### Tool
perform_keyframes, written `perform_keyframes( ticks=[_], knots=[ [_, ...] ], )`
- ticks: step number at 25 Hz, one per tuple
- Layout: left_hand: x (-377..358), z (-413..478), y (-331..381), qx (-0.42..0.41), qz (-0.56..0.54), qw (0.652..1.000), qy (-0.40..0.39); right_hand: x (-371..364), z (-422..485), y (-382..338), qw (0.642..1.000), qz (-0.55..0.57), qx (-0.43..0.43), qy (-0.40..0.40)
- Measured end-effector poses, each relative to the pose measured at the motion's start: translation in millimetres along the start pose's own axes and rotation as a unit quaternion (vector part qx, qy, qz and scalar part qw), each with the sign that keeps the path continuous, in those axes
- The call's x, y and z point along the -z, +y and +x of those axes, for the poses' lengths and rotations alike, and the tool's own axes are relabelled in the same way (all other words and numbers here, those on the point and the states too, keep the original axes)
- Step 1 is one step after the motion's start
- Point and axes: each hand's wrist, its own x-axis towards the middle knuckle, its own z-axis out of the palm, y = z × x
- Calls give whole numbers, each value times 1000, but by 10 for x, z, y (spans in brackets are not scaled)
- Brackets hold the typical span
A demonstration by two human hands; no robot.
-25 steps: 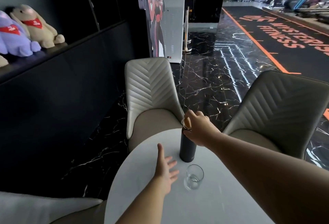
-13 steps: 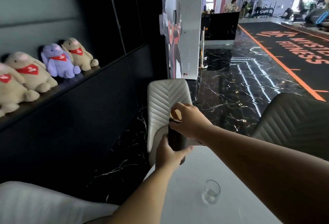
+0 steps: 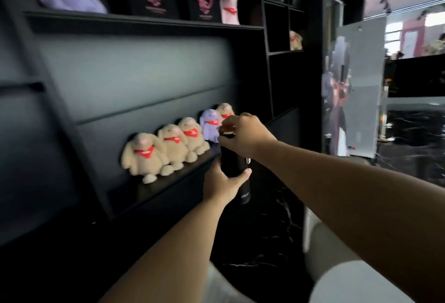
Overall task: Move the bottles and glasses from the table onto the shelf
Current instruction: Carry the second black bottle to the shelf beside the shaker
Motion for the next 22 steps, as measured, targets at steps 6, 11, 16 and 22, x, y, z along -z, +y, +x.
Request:
perform_keyframes(
  ticks=[6, 11, 16, 22],
  knots=[
    [2411, 440, -231, -22, 72, 993, 93, -611, 694, -2083, 993, 70, 92, -7],
    [4306, 600, -340, -37, 120, 980, 156, -1068, 1140, -3805, 978, 135, 158, -4],
    [5979, 685, -434, -37, 159, 968, 190, -1447, 1438, -5296, 958, 183, 219, 10],
    [7045, 1187, -183, -51, 197, 957, 207, -1533, 2057, -6269, 943, 193, 267, 50]
  ],
)
